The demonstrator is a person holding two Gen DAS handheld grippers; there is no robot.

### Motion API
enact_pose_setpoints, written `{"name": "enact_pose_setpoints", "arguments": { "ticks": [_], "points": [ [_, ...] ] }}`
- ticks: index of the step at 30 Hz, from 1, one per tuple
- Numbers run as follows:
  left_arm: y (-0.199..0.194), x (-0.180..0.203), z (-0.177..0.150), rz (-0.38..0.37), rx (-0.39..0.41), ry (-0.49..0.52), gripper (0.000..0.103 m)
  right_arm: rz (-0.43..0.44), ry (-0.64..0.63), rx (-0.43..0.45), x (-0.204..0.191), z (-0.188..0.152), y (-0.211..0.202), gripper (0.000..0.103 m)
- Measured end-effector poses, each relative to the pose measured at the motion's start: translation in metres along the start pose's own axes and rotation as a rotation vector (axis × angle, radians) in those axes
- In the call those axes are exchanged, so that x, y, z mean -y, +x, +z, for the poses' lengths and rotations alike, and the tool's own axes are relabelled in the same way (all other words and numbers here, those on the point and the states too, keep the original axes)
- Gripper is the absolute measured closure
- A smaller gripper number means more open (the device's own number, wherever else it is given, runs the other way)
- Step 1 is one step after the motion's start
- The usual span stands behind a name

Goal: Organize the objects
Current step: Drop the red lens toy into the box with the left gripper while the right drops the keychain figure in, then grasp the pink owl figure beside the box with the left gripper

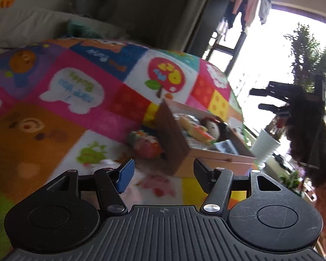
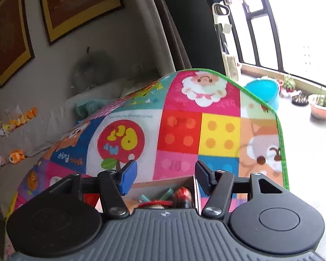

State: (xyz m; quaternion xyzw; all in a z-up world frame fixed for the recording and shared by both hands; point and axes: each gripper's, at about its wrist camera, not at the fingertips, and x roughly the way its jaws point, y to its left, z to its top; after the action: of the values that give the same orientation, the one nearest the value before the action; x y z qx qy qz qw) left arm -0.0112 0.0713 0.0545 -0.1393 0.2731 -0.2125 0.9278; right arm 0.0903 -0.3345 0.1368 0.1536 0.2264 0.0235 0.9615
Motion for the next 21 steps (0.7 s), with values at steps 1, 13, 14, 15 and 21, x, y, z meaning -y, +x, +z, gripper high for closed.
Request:
{"name": "enact_pose_setpoints", "arguments": {
  "ticks": [1, 13, 14, 15, 21],
  "points": [
    [-0.001, -0.005, -0.001, 0.011, -0.001, -0.002, 0.038, 0.000, 0.007, 0.003, 0.003, -0.004, -0.004, 0.038],
    [0.010, -0.019, 0.014, 0.033, -0.020, -0.050, 0.038, 0.028, -0.193, -0.128, -0.031, -0.108, -0.027, 0.034],
    [0.011, -0.024, 0.019, 0.037, -0.015, -0.089, 0.038, 0.049, -0.216, -0.145, -0.038, -0.121, -0.030, 0.027],
    [0.010, -0.028, 0.024, 0.052, -0.001, -0.126, 0.038, 0.054, -0.253, -0.132, -0.046, -0.134, -0.036, 0.024],
    [0.006, -0.033, 0.032, 0.119, -0.012, -0.150, 0.038, 0.138, -0.381, -0.155, -0.075, -0.185, -0.054, 0.024]
  ]
}}
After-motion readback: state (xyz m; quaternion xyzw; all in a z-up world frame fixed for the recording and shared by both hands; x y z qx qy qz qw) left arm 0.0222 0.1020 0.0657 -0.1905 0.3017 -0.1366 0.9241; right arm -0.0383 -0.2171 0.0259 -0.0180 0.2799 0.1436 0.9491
